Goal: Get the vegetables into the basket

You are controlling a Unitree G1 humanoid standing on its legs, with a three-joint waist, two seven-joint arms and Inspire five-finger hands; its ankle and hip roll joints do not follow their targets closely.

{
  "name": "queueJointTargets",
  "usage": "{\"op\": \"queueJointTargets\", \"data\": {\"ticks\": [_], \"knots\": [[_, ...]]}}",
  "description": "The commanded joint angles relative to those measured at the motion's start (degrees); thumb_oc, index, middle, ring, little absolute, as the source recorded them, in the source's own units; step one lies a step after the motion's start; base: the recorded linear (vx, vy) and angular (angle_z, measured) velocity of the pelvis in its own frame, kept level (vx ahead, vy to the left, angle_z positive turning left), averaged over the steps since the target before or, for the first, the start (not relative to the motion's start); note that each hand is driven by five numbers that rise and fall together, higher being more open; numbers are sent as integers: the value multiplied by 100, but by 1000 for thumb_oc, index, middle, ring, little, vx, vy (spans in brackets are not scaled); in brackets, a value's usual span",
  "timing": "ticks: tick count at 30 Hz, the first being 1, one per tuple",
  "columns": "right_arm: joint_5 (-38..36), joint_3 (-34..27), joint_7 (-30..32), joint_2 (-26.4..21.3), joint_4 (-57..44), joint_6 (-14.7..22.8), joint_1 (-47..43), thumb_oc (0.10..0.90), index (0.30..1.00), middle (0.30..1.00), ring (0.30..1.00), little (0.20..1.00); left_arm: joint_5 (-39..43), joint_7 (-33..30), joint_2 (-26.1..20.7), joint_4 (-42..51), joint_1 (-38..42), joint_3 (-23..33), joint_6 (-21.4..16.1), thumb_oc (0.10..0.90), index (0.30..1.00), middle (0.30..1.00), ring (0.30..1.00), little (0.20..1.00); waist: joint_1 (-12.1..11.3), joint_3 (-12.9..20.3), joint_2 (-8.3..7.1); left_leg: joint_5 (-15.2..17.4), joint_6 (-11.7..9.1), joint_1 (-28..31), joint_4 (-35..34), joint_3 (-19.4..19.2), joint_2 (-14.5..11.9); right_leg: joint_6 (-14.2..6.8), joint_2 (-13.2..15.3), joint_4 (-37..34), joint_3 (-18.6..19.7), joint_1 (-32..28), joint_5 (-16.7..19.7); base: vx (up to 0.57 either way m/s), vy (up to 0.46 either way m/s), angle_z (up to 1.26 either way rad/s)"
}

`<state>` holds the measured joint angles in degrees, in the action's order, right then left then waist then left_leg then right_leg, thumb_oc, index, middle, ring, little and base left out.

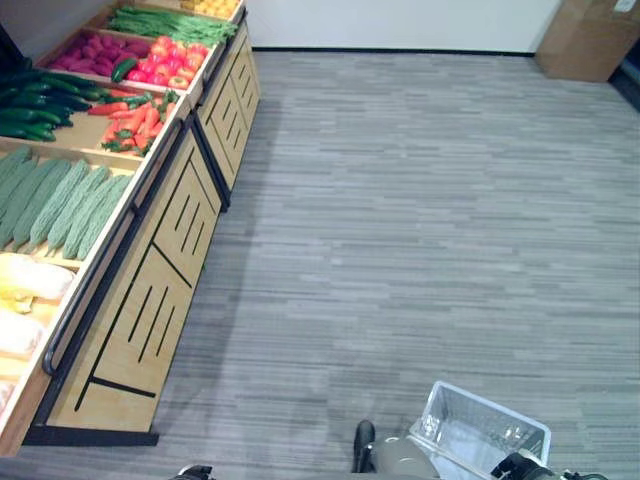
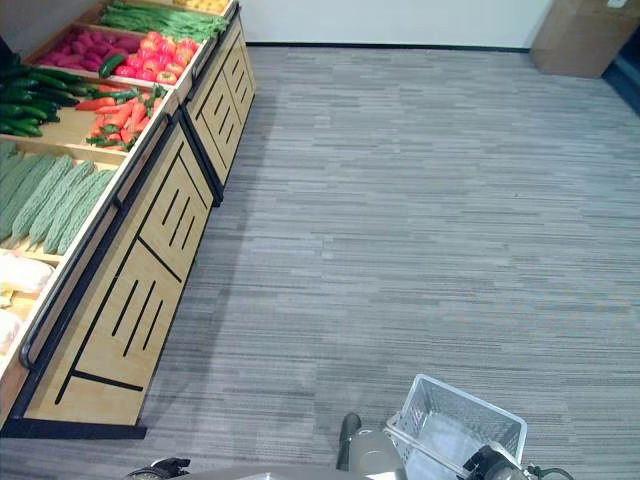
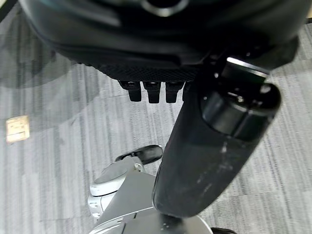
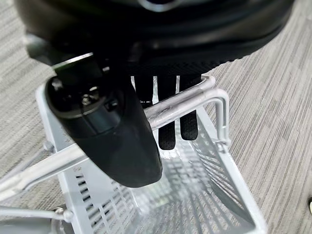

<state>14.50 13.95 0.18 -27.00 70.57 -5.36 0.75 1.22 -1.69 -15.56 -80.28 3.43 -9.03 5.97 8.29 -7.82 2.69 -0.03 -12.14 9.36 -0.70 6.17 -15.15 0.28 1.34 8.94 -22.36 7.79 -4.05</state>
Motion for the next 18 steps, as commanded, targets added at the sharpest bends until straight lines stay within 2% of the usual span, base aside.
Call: {"op": "queueJointTargets", "data": {"ticks": [1, 2, 3, 5, 8, 9, 10, 11, 12, 14, 16, 18], "knots": [[-328, -6, 148, -171, 32, -6, 231, 400, 300, 300, 300, 300, 221, -145, -379, 269, 13, 103, 32, 900, 1000, 1000, 1000, 1000, -180, -100, -217, -1857, 196, 482, 1473, -166, -20, -311, 2, -482, 846, 143, 671, 201, -331, -17], [-388, 5, 178, -145, 26, 4, 252, 400, 300, 300, 300, 300, 345, -181, -410, 282, 11, 213, 15, 900, 1000, 1000, 1000, 1000, -291, -213, -424, -1949, 300, 87, 2054, -216, 79, -216, 58, -622, 942, -100, 631, 139, -251, -8], [-389, 5, 179, -141, 28, 5, 249, 400, 300, 300, 300, 300, 346, -181, -414, 282, 12, 212, 15, 900, 1000, 1000, 1000, 1000, -295, -224, -428, -1934, 303, 82, 2083, -217, 81, -217, 58, -627, 946, -108, 634, 149, -214, -8], [-403, 10, 174, -108, 19, -25, 302, 400, 300, 300, 300, 300, 453, -228, -422, 293, 26, 262, 23, 900, 1000, 1000, 1000, 1000, -389, -304, -518, -1713, 402, -216, 2018, -458, 103, -224, 113, -698, 969, -301, 544, 155, -86, -18], [-437, -34, 185, -119, 64, -26, 347, 400, 300, 300, 300, 300, 411, -233, -391, 305, 53, 204, 0, 900, 1000, 1000, 1000, 1000, -612, -451, -583, -800, 494, -967, 1498, -995, 318, -395, 215, -910, 1114, -792, 420, 233, -7, -1], [-445, -53, 209, -119, 70, -16, 355, 400, 300, 300, 300, 300, 385, -247, -385, 305, 45, 197, -18, 900, 1000, 1000, 1000, 1000, -661, -441, -599, -675, 497, -1151, 1157, -1101, 429, -451, 253, -962, 1152, -872, 406, 245, 65, -6], [-449, -63, 218, -123, 65, -8, 359, 400, 300, 300, 300, 300, 335, -246, -372, 297, 38, 180, -17, 900, 1000, 1000, 1000, 1000, -723, -446, -559, -684, 483, -1454, 719, -1163, 531, -490, 243, -1017, 1183, -980, 390, 291, 80, -4], [-459, -53, 235, -132, 48, 18, 374, 400, 300, 300, 300, 300, 274, -261, -347, 298, 24, 144, -17, 900, 1000, 1000, 1000, 1000, -848, -471, -519, -954, 462, -1685, 256, -1193, 693, -518, 211, -1107, 1264, -1189, 335, 334, 78, -12], [-443, 3, 244, -123, 63, 41, 316, 400, 300, 300, 300, 300, 204, -268, -331, 282, 31, 125, -20, 900, 1000, 1000, 1000, 1000, -1013, -488, -471, -1222, 462, -1894, 12, -946, 862, -493, 107, -1137, 1446, -1403, 240, 260, 42, -16], [-426, 36, 227, -111, 71, 40, 288, 400, 300, 300, 300, 300, 191, -265, -318, 284, 10, 107, -25, 900, 1000, 1000, 1000, 1000, -1062, -492, -452, -1350, 442, -1921, -58, -1011, 906, -482, 75, -1166, 1510, -1580, 146, 181, 49, -65], [-359, 74, 214, -46, 114, 49, 310, 400, 300, 300, 300, 300, 193, -223, -297, 257, -91, 132, -34, 900, 1000, 1000, 1000, 1000, -1032, -390, -436, -1113, 528, -1471, -239, -1109, 896, -482, 55, -1123, 1629, -1643, 47, 152, 88, -92], [-308, 76, 197, -8, 90, 46, 328, 400, 300, 300, 300, 300, 138, -199, -298, 223, -148, 116, -31, 900, 1000, 1000, 1000, 1000, -1001, -286, -445, -994, 574, -1288, -251, -1075, 868, -509, 93, -1101, 1649, -1705, -13, 125, 96, -46]]}}
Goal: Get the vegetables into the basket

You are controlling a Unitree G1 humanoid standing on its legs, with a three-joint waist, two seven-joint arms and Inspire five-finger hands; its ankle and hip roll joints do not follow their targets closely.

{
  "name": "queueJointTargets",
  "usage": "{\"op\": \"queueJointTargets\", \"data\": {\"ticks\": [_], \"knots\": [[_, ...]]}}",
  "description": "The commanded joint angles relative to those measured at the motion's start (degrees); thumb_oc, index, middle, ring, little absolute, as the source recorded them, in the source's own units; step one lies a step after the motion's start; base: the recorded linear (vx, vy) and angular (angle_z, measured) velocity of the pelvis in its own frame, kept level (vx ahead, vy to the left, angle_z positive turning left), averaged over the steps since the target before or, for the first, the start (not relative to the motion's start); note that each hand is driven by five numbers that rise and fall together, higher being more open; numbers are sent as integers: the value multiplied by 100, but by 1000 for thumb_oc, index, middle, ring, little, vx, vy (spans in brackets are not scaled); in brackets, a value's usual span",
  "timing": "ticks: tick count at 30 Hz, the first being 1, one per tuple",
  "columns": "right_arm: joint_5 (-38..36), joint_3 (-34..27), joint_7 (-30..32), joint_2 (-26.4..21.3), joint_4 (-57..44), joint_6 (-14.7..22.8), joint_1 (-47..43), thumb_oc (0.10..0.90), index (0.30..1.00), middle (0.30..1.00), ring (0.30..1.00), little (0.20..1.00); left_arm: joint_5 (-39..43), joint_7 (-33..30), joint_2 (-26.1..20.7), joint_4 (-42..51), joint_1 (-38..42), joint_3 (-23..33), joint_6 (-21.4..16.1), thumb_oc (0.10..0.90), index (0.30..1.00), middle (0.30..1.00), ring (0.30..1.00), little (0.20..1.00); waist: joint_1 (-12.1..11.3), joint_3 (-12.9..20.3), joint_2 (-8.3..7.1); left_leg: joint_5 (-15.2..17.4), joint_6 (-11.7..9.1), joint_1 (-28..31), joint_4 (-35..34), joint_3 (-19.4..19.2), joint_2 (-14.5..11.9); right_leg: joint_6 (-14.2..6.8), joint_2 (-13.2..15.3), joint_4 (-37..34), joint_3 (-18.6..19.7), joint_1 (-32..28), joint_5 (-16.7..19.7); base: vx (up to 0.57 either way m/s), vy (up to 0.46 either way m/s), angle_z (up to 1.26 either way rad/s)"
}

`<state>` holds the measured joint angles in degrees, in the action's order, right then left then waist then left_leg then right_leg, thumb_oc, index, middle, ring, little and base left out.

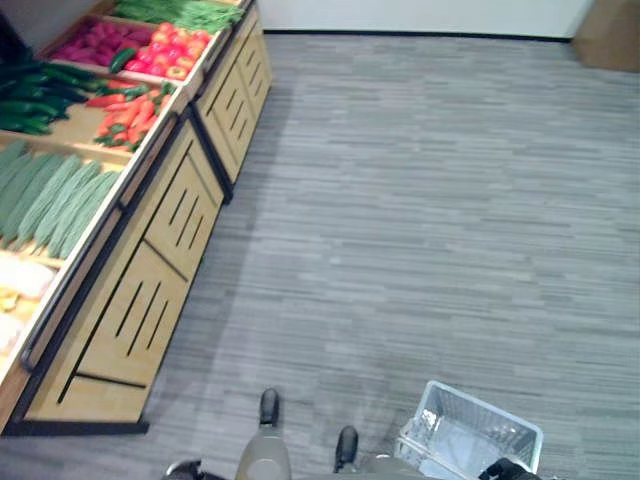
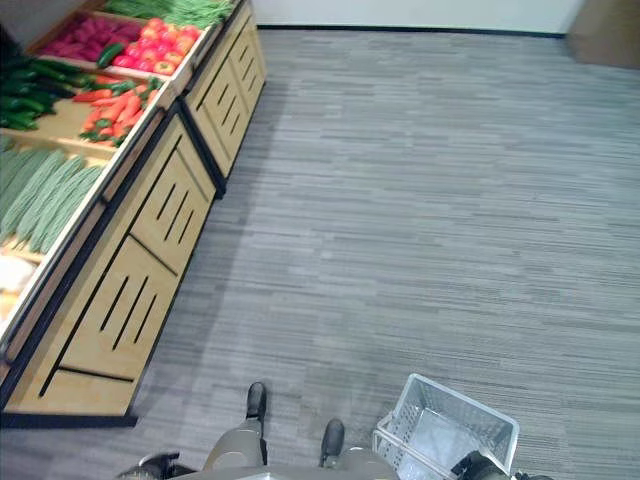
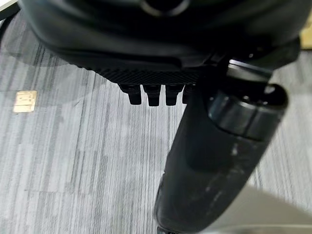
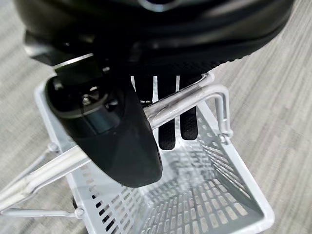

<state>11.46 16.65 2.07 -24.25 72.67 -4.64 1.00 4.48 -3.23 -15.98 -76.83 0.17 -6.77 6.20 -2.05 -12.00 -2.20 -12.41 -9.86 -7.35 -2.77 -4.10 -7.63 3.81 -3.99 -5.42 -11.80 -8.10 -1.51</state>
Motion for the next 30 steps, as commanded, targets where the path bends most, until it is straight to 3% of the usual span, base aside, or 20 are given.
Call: {"op": "queueJointTargets", "data": {"ticks": [1, 9, 16, 22, 23, 24, 26, 28, 30], "knots": [[28, -188, -4, -265, -142, -25, 338, 400, 300, 300, 300, 300, -222, -21, -257, -138, 148, -103, -47, 900, 1000, 1000, 1000, 1000, 37, 165, 10, 316, 374, 480, -45, -54, 123, -896, 680, 327, 595, -173, -254, 99, 110, -30], [53, -119, -62, -57, 79, -86, 188, 400, 300, 300, 300, 300, -431, 8, -299, -110, 189, -264, -72, 900, 1000, 1000, 1000, 1000, 112, 428, -136, 807, 578, 994, -186, -340, 300, -1172, 1038, 222, 768, -242, -99, 67, 118, -11], [59, -110, -48, -4, 227, -108, 24, 400, 300, 300, 300, 300, -425, 11, -307, -94, 257, -299, -89, 900, 1000, 1000, 1000, 1000, 121, 424, -177, 1001, 724, 987, -117, -450, 441, -1302, 1203, 359, 882, -111, -88, 31, 109, -11], [46, -133, -49, 39, 220, -104, -38, 400, 300, 300, 300, 300, -328, -7, -371, -64, 314, -217, -91, 900, 1000, 1000, 1000, 1000, 87, 306, -211, 1195, 935, 971, 43, -466, 569, -1457, 1250, 1457, 1064, 461, -68, 1, 98, -8], [46, -127, -59, 47, 201, -108, -69, 400, 300, 300, 300, 300, -322, 9, -394, -70, 333, -204, -88, 900, 1000, 1000, 1000, 1000, 94, 228, -221, 1217, 988, 976, 76, -462, 596, -1497, 1284, 1863, 1080, 700, 169, -52, 111, -4], [28, -103, -47, 44, 143, -99, -106, 400, 300, 300, 300, 300, -298, 3, -424, -38, 375, -233, -89, 900, 1000, 1000, 1000, 1000, 163, 43, -182, 1219, 1052, 1036, 75, -384, 616, -1531, 1226, 2500, 1266, 1097, 604, -35, 142, 2], [-24, -94, -26, 73, 162, -86, -98, 400, 300, 300, 300, 300, -332, 26, -425, -71, 421, -280, -95, 900, 1000, 1000, 1000, 1000, 248, -16, -92, 1233, 1043, 1153, -31, -203, 620, -1429, 1076, 2530, 1424, 1425, 474, 95, 100, 15], [-85, -70, -25, 117, 156, -84, -77, 400, 300, 300, 300, 300, -357, 43, -433, -64, 448, -306, -108, 900, 1000, 1000, 1000, 1000, 360, -8, -105, 1289, 1041, 1314, -141, -24, 706, -1306, 886, 1995, 1542, 1681, 463, 214, 14, 59], [-128, -52, -42, 116, 167, -76, -68, 400, 300, 300, 300, 300, -393, 51, -436, -79, 486, -353, -99, 900, 1000, 1000, 1000, 1000, 459, -69, -109, 1334, 1030, 1389, -134, 105, 707, -1312, 794, 1800, 1635, 1654, 447, 131, -22, 34]]}}
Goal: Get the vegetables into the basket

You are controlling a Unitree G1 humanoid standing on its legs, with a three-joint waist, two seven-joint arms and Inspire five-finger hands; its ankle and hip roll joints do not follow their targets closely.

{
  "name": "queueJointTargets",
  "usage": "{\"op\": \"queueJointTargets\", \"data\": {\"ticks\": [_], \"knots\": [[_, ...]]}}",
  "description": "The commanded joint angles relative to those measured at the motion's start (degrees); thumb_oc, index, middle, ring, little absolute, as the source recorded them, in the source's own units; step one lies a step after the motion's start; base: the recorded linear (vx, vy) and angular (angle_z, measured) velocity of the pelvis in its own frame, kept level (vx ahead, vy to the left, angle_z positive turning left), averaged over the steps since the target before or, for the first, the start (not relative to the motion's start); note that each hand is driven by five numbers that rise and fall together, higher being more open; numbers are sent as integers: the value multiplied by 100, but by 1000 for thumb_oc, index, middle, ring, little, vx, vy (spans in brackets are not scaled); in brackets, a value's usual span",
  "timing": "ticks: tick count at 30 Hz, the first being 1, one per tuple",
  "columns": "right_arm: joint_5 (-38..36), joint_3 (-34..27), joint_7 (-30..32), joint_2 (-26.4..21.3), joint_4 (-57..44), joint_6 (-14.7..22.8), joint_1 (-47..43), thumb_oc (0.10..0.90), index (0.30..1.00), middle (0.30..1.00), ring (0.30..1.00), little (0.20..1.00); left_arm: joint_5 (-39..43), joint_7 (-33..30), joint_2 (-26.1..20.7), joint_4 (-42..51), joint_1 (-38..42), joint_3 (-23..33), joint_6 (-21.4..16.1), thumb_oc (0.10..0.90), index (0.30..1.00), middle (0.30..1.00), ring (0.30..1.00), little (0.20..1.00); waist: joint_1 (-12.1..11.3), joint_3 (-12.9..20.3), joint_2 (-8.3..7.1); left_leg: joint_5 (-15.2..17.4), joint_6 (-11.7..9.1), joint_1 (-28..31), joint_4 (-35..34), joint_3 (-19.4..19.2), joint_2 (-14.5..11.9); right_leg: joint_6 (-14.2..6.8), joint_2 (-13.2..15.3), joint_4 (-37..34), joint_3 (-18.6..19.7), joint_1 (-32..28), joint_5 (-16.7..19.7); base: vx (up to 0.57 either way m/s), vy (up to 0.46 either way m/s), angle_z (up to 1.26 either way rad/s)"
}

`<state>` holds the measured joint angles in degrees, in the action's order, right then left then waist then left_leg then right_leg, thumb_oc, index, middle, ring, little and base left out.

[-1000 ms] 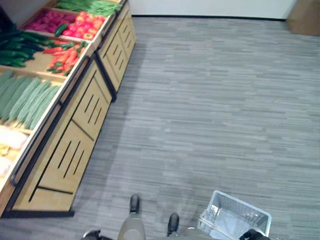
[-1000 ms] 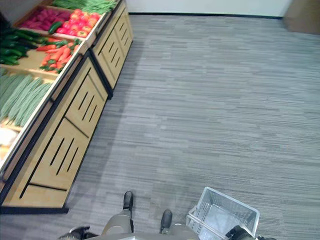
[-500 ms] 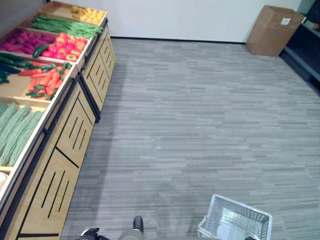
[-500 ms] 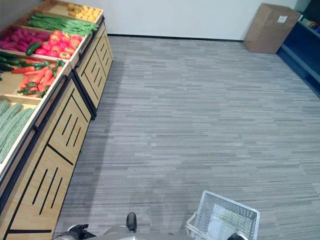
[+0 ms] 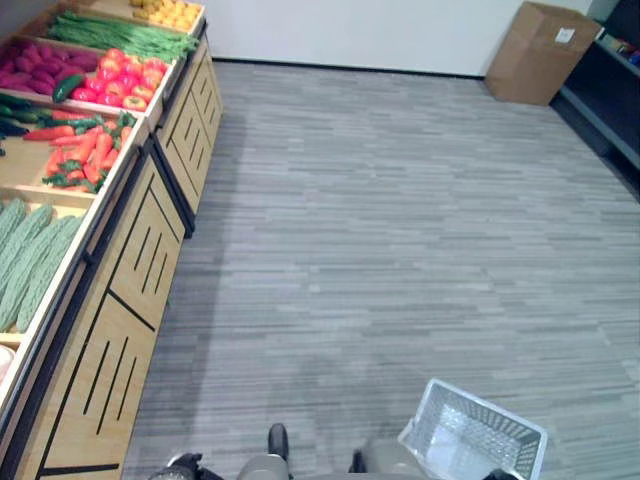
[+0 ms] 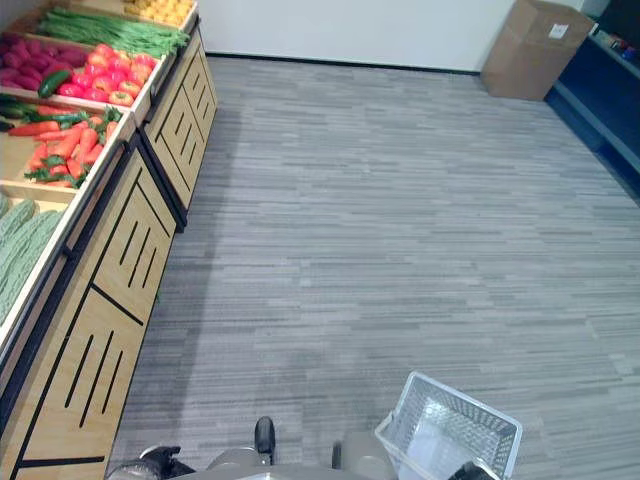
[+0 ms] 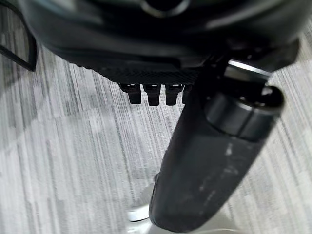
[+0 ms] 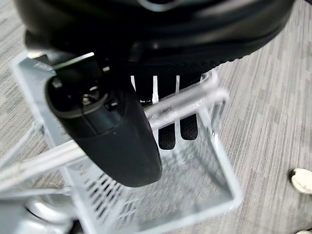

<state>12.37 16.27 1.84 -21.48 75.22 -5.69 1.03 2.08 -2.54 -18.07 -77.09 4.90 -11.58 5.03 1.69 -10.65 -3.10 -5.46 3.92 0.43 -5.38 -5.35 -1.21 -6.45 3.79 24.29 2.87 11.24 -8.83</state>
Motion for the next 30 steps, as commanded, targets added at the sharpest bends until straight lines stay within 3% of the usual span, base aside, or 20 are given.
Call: {"op": "queueJointTargets", "data": {"ticks": [1, 10, 23, 30], "knots": [[-240, -20, 29, -125, -79, 20, -6, 400, 300, 300, 300, 300, -127, -16, -212, -68, 7, 149, 14, 900, 1000, 1000, 1000, 1000, 94, -190, -79, 678, -360, 639, 145, 239, 53, -316, 91, -1523, 65, -531, 1145, 80, -22, 55], [-210, 6, 31, -205, -45, 51, 61, 400, 300, 300, 300, 300, -127, -86, -121, -96, -174, 202, 5, 900, 1000, 1000, 1000, 1000, -94, 117, -103, 695, -459, 710, 38, 235, 12, -217, 173, -2429, -118, -1326, 984, 70, -40, 9], [-95, 90, 51, -323, -109, 51, 6, 400, 300, 300, 300, 300, -90, -132, -116, -75, -269, 218, 3, 900, 1000, 1000, 1000, 1000, -183, 256, -57, 711, -606, 791, 38, 437, -125, -125, 135, -2681, -322, -1679, 872, 36, -44, 8], [-73, 201, 115, -381, -354, 82, -69, 400, 300, 300, 300, 300, 51, -214, -129, -17, -228, 250, -11, 900, 1000, 1000, 1000, 1000, -346, 200, -49, 563, -729, 619, 38, 771, -238, -22, 60, -2573, -593, -1662, 726, -6, -64, 22]]}}
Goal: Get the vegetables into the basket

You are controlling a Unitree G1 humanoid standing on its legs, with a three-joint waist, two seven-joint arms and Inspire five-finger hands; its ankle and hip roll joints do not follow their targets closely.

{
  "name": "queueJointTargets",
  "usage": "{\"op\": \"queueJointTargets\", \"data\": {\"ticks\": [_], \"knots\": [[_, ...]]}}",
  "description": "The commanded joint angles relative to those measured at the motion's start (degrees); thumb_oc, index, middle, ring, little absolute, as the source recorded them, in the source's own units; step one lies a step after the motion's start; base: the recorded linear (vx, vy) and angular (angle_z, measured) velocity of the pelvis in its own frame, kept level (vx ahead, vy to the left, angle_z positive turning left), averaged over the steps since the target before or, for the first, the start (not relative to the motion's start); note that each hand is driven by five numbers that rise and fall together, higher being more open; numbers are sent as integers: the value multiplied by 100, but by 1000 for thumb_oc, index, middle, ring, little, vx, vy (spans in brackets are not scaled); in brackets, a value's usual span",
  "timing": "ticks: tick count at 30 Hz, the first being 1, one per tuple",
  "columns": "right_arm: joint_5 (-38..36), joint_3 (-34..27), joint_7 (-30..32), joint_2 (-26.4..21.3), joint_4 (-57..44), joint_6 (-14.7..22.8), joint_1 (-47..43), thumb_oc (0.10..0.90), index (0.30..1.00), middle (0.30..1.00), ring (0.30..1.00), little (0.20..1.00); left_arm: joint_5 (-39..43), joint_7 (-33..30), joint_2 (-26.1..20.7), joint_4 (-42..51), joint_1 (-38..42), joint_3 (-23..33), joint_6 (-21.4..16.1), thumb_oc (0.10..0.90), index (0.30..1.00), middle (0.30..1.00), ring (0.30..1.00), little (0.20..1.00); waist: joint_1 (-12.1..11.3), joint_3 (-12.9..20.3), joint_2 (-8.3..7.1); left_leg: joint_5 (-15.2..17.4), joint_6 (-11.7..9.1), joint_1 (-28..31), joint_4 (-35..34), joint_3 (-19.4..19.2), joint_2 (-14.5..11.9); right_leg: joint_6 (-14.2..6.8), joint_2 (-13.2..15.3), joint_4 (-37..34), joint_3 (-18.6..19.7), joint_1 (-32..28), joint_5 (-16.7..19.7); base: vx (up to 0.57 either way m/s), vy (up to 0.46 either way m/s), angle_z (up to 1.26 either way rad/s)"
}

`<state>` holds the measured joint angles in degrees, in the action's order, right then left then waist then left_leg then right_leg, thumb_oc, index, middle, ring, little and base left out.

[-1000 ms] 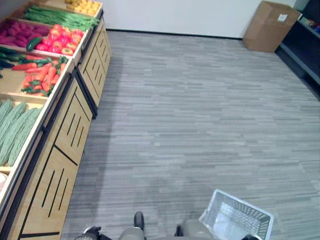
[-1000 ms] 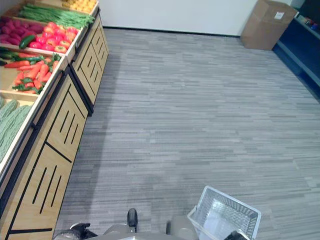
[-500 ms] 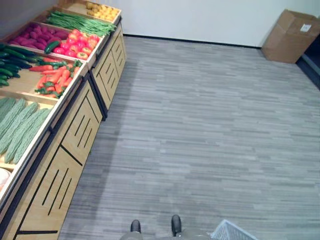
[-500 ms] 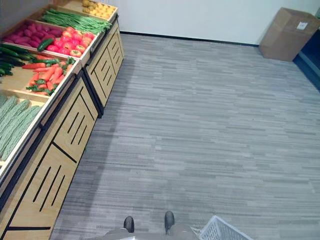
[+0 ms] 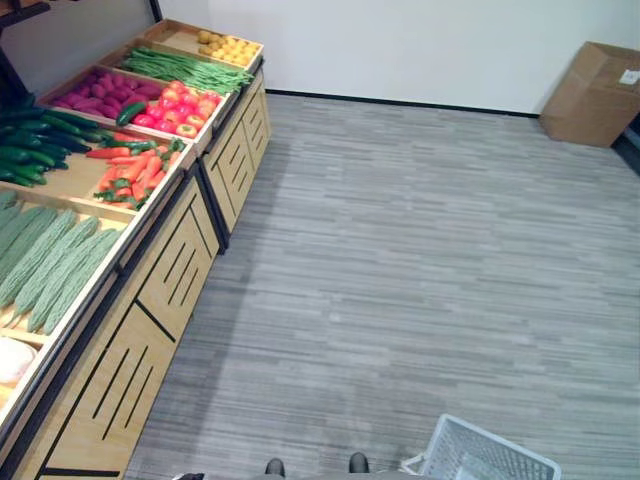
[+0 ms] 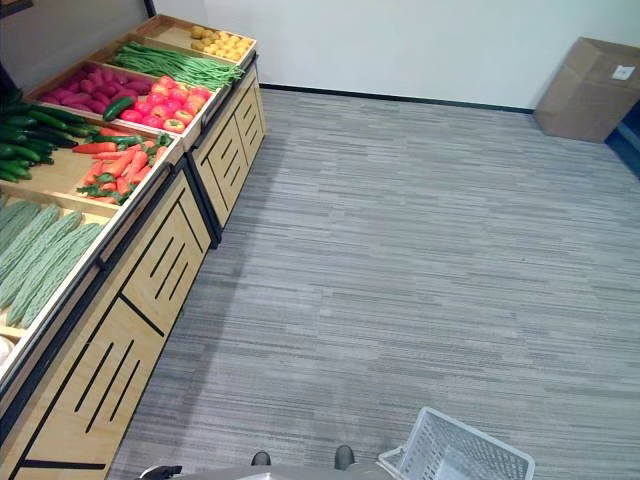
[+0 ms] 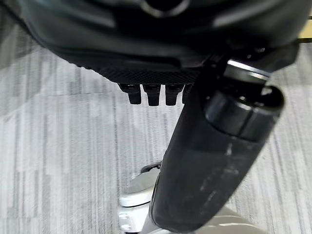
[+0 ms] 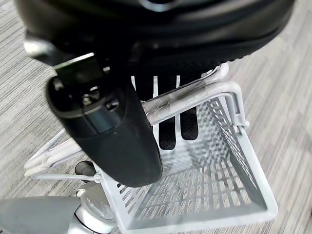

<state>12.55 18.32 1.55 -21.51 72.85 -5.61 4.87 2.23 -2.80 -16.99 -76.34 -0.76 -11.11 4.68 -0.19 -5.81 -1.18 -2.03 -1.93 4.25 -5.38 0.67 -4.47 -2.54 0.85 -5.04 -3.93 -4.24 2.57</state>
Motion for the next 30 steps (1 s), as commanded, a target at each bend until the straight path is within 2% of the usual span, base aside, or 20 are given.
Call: {"op": "queueJointTargets", "data": {"ticks": [1, 5, 9, 10, 11, 13, 14, 17, 18, 19, 20, 21, 24, 26, 30], "knots": [[-89, 5, 146, -388, -139, 80, -466, 400, 300, 300, 300, 300, 51, -197, -233, -84, 353, 195, 17, 900, 1000, 1000, 1000, 1000, -199, -295, -237, 188, -163, 195, 38, 244, 70, -394, 348, 384, 21, -114, -440, -22, -80, 38], [-160, -17, 209, -458, -259, 101, -530, 400, 300, 300, 300, 300, 184, -215, -228, -55, 468, 120, 10, 900, 1000, 1000, 1000, 1000, -363, -351, -206, -21, -279, -96, 38, 701, 42, -312, 323, 489, -491, -85, -572, -49, -90, 69], [-214, -115, 279, -567, -265, 111, -556, 400, 300, 300, 300, 300, 370, -238, -167, -6, 620, 29, -15, 900, 1000, 1000, 1000, 1000, -498, -404, -107, -273, -462, -445, 49, 1100, 62, -254, 344, 648, -1271, -116, -768, -47, -78, 90], [-214, -117, 279, -569, -263, 113, -557, 400, 300, 300, 300, 300, 372, -239, -165, -5, 622, 26, -14, 900, 1000, 1000, 1000, 1000, -475, -403, -106, -275, -465, -455, 52, 1127, 66, -253, 347, 655, -1297, -117, -777, -66, -70, 178], [-237, -175, 301, -610, -254, 127, -526, 400, 300, 300, 300, 300, 452, -220, -141, -6, 618, 42, -27, 900, 1000, 1000, 1000, 1000, -548, -450, -57, -403, -517, -614, 63, 1161, 65, -232, 370, 713, -1665, -135, -829, -46, -56, 154], [-236, -197, 338, -626, -218, 149, -505, 400, 300, 300, 300, 300, 568, -232, -118, -25, 557, 132, -60, 900, 1000, 1000, 1000, 1000, -644, -506, -22, -474, -566, -702, 77, 1140, 56, -206, 382, 722, -1914, -205, -896, -33, -66, 129], [-229, -222, 321, -636, -231, 155, -487, 400, 300, 300, 300, 300, 559, -232, -111, -48, 538, 154, -47, 900, 1000, 1000, 1000, 1000, -628, -541, -15, -573, -600, -814, 94, 886, -19, -214, 422, 706, -2083, -238, -896, -48, -2, 131], [-231, -265, 368, -695, -313, 171, -508, 400, 300, 300, 300, 300, 612, -254, -72, 31, 592, 281, -34, 900, 1000, 1000, 1000, 1000, -551, -700, -55, -902, -580, -1074, 227, -808, -457, -342, 589, 539, -2454, -288, -667, -104, 41, 129], [-254, -302, 394, -693, -320, 180, -504, 400, 300, 300, 300, 300, 610, -269, -76, 23, 636, 316, -28, 900, 1000, 1000, 1000, 1000, -452, -685, -62, -881, -557, -1031, 334, -1604, -687, -379, 645, 504, -2649, -289, -601, -42, -54, 138], [-274, -365, 390, -686, -295, 175, -480, 400, 300, 300, 300, 300, 637, -286, -74, 39, 666, 366, -13, 900, 1000, 1000, 1000, 1000, -331, -607, -83, -737, -594, -924, 429, -2063, -734, -383, 650, 475, -2702, -337, -686, -11, -60, 136], [-275, -365, 392, -672, -278, 161, -475, 400, 300, 300, 300, 300, 680, -286, -60, 72, 663, 418, -8, 900, 1000, 1000, 1000, 1000, -347, -580, -85, -628, -590, -919, 567, -2147, -694, -360, 668, 489, -2759, -355, -707, 70, -61, 117], [-276, -348, 357, -632, -282, 157, -454, 400, 300, 300, 300, 300, 716, -272, -67, 72, 607, 494, -26, 900, 1000, 1000, 1000, 1000, -381, -511, -70, -398, -559, -918, 702, -2037, -597, -332, 677, 511, -2819, -399, -770, 101, 1, 103], [-205, -361, 379, -556, -328, 160, -380, 400, 300, 300, 300, 300, 643, -298, -98, 37, 564, 505, -12, 900, 1000, 1000, 1000, 1000, -446, -404, -73, -552, -535, -959, 533, -2016, -565, -309, 693, 664, -2945, -527, -882, 148, 51, 31], [-213, -380, 407, -549, -301, 158, -430, 400, 300, 300, 300, 300, 608, -294, -130, 29, 554, 503, -7, 900, 1000, 1000, 1000, 1000, -537, -388, -145, -537, -451, -908, 357, -1898, -430, -350, 787, 851, -3004, -566, -923, 137, 91, 67], [-217, -401, 404, -507, -247, 136, -515, 400, 300, 300, 300, 300, 466, -284, -177, 0, 524, 489, 12, 900, 1000, 1000, 1000, 1000, -570, -344, -204, -431, -328, -723, 228, -1875, -283, -401, 894, 952, -3026, -676, -946, 111, 84, 30]]}}
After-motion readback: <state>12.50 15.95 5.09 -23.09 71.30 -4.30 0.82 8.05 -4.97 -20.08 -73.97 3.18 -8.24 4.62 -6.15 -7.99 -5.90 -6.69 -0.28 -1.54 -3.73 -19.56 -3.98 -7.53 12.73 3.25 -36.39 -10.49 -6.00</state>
